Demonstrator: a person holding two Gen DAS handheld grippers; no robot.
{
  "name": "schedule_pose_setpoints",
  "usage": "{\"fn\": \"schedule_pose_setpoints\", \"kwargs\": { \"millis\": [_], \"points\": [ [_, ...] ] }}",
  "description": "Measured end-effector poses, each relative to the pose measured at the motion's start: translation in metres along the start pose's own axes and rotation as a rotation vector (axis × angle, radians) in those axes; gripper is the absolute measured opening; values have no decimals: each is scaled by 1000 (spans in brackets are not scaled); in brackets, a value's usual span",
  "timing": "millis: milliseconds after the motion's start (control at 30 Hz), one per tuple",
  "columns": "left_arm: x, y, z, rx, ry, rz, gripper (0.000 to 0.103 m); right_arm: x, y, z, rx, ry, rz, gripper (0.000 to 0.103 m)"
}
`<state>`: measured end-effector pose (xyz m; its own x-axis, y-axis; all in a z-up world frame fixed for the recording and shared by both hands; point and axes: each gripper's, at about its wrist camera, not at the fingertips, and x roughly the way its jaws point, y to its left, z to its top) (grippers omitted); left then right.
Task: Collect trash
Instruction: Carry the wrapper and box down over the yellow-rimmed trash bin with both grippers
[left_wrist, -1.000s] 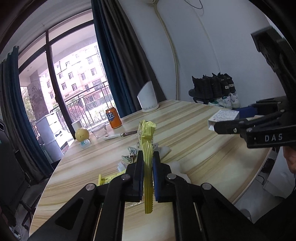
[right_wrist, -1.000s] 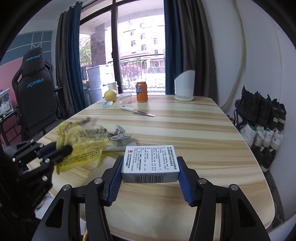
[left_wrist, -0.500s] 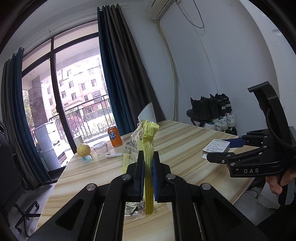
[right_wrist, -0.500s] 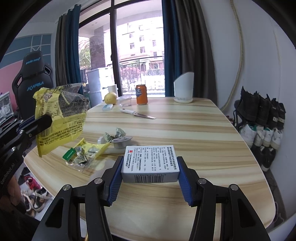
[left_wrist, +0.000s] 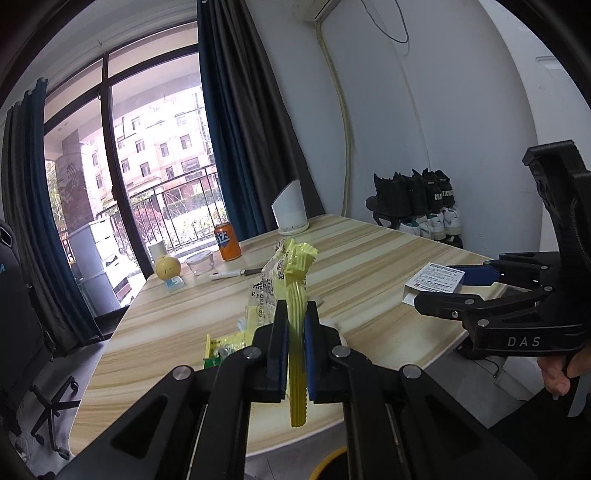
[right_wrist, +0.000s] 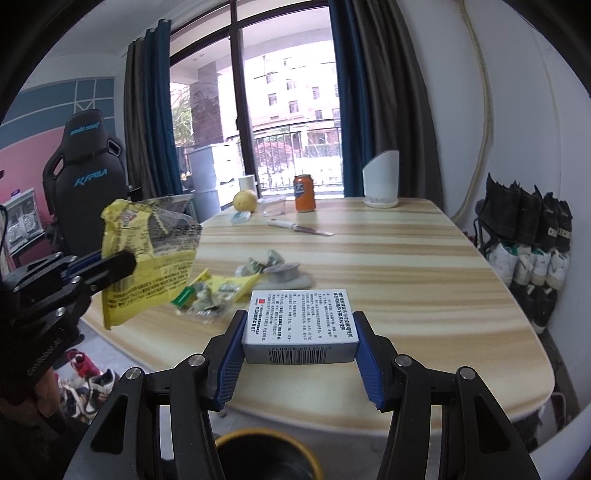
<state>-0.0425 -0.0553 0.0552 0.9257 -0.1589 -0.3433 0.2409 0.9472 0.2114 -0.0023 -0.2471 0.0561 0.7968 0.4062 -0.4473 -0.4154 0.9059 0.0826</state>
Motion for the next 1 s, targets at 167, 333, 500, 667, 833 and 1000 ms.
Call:
{"fn": "schedule_pose_setpoints", "kwargs": {
  "millis": [167, 333, 500, 667, 833, 1000],
  "points": [
    [-14, -4, -17, -33, 57, -4, 3, -21, 18, -30, -21, 28, 23, 54],
    [-25, -11, -35, -88, 98, -25, 3, -29, 26, -59, -7, 87, 52, 54],
    [-23, -19, -51, -127, 147, -47, 3, -23, 27, -78, 34, 142, 58, 54],
    [-27, -23, -61, -140, 163, -60, 3, -17, 34, -90, 27, 173, 53, 54],
    [-37, -23, -68, -162, 159, -73, 3, -12, 38, -98, 23, 197, 54, 54],
    [-50, -26, -69, -156, 137, -78, 3, -8, 41, -104, 24, 212, 58, 54]
  ]
}}
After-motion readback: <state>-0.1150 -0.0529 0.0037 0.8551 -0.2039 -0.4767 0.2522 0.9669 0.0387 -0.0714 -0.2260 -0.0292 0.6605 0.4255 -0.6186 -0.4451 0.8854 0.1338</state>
